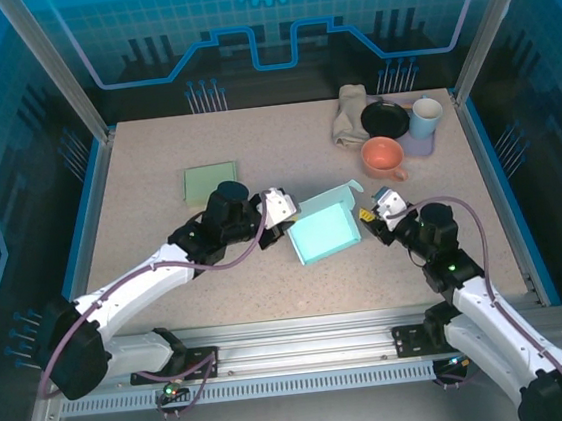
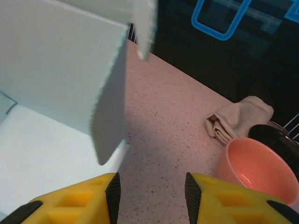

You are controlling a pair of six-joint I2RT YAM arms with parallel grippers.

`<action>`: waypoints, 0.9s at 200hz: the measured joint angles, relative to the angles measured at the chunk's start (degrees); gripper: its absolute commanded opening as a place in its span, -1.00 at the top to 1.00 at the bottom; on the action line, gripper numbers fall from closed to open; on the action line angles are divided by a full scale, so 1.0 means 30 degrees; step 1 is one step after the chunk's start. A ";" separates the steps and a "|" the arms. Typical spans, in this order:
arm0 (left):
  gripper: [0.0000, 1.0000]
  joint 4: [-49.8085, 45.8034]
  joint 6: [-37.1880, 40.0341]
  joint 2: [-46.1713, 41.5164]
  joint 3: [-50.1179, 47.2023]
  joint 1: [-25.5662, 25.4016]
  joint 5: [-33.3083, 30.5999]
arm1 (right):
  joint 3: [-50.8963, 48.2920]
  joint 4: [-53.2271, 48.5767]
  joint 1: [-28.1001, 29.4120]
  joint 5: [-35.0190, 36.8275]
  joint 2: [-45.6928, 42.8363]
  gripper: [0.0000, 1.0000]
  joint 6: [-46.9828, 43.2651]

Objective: Fold the paper box

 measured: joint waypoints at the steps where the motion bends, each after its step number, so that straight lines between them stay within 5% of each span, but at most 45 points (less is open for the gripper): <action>1: 1.00 0.0000 0.0000 -0.0007 -0.0007 0.0000 0.0007 | 0.0000 0.0022 -0.0022 -0.0007 0.0015 0.14 0.0007; 180: 1.00 -0.1588 0.0233 -0.0328 0.0102 0.0022 0.3286 | 0.0546 0.0525 -0.1450 -0.7308 0.2368 0.19 0.0073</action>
